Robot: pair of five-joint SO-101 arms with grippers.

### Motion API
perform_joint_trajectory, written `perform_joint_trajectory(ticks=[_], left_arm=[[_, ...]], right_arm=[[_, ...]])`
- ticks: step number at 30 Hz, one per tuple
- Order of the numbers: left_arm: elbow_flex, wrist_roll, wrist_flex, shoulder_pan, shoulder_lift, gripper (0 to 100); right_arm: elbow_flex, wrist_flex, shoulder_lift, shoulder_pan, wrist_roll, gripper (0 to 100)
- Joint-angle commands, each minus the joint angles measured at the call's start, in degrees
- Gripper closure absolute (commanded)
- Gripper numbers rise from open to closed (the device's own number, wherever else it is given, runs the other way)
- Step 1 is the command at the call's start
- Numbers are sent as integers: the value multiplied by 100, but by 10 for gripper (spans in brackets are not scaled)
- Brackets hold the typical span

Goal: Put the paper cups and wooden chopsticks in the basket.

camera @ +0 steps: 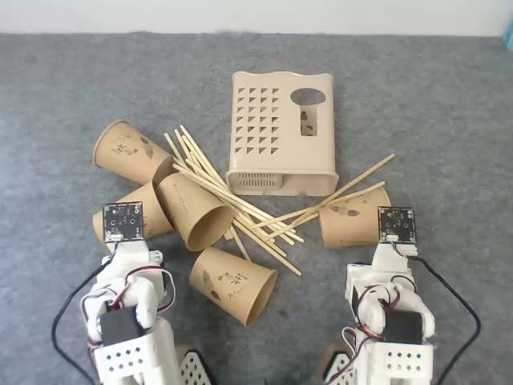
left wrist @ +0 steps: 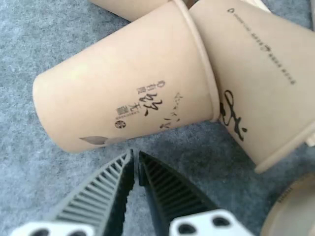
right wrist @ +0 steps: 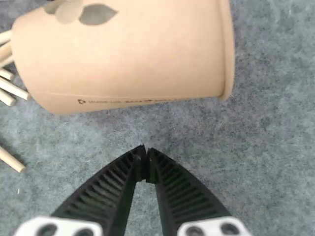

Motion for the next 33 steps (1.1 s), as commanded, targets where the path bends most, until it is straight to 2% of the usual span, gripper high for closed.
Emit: perform_joint_trajectory(ticks=[1,12,27,30,33], left_arm=[[-31,-18,18,-26,0,988],[-119,-26,18,-26,0,988],[-1692,-44,35,-18,-9,987],[-2193,-26,44,-18,35,987],[-2615,-18,44,-18,44,987]], right_arm=[[105,22,-84,40,53,990],[88,31,-84,31,53,989],[-1160,119,-84,31,0,986],[-1125,-338,-84,75,229,986],[-1116,-664,-84,40,800,989]])
